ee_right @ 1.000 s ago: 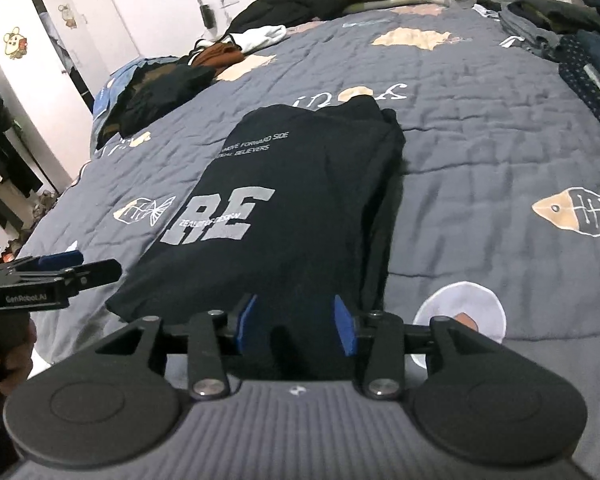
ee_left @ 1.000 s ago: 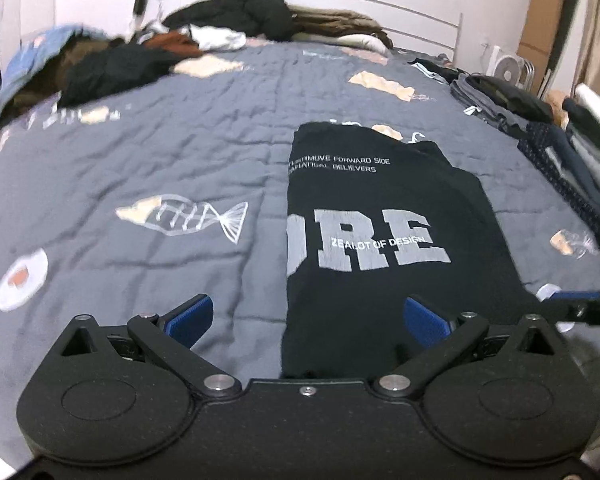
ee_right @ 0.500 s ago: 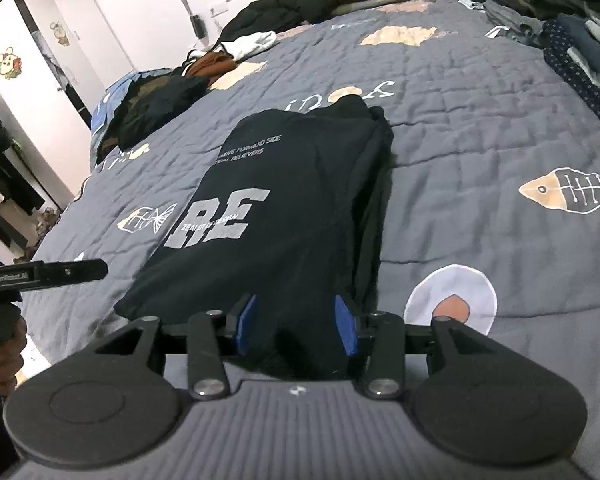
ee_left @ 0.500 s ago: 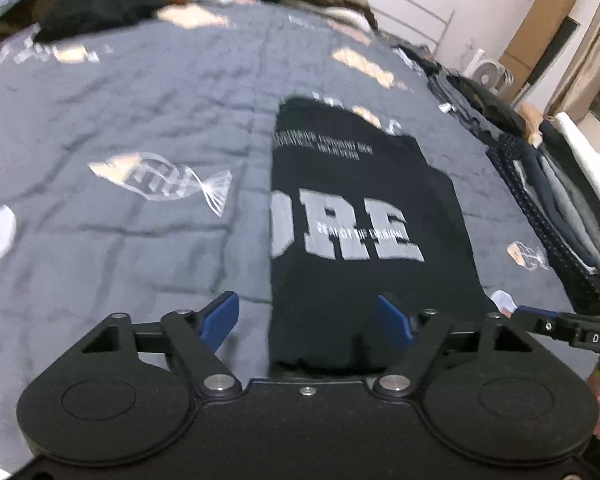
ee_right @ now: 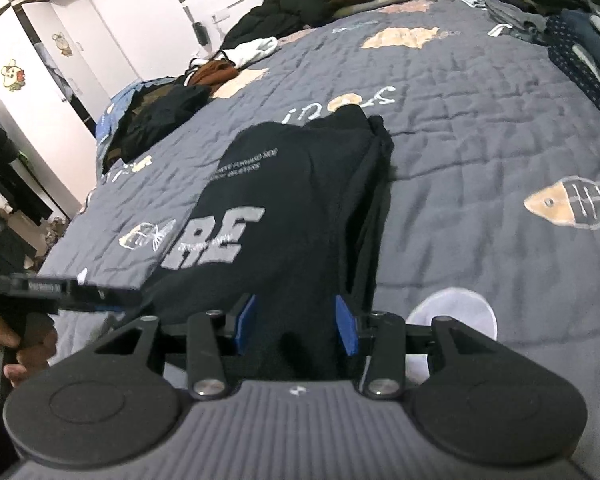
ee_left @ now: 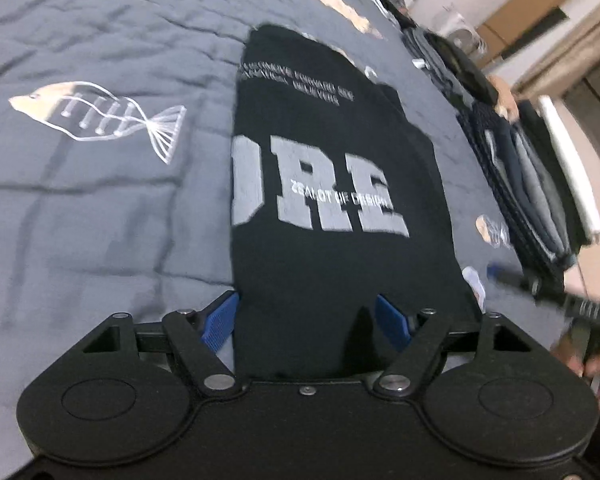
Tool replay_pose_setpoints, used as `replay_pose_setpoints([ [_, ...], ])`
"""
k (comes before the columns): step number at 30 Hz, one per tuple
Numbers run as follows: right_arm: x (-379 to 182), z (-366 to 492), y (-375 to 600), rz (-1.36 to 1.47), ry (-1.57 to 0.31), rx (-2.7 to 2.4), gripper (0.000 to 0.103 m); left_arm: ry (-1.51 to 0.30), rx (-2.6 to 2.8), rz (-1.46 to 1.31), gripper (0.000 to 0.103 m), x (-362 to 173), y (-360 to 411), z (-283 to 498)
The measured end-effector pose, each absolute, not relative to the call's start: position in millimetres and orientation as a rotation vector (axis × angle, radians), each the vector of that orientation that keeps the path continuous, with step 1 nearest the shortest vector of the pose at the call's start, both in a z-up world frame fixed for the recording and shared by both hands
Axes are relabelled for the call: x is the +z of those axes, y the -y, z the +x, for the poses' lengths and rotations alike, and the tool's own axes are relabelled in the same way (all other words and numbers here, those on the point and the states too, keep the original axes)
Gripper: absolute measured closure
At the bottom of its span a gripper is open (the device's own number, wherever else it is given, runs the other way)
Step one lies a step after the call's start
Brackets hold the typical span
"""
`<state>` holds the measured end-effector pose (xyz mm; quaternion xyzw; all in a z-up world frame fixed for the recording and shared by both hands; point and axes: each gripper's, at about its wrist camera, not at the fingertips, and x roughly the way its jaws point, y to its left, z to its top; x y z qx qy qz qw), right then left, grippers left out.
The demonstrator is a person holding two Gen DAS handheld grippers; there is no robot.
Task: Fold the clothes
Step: 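Grasp the folded shirt end with the left tool while the right tool holds the other end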
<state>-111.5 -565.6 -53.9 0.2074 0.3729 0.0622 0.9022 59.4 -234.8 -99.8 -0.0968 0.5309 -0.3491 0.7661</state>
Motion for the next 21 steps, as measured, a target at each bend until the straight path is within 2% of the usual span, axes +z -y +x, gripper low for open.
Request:
replay_pose_setpoints([
  [8,-50.6,-53.0,606.2,0.442,-0.777,0.167,0.053,-1.185,-0.779,-0.230,0.030,-110.2,237.4,62.5],
  [18,-92.4,23.0,657.1,0.565,-0.850,0.177,0.050,-1.183,-0.783,-0.202,0.028,-113.0,242.5,64.7],
  [21,-100.0,36.9,666.1,0.604,-0.867,0.195,0.044,-1.187,-0.784,-0.214,0.028,-113.7,241.8,66.4],
])
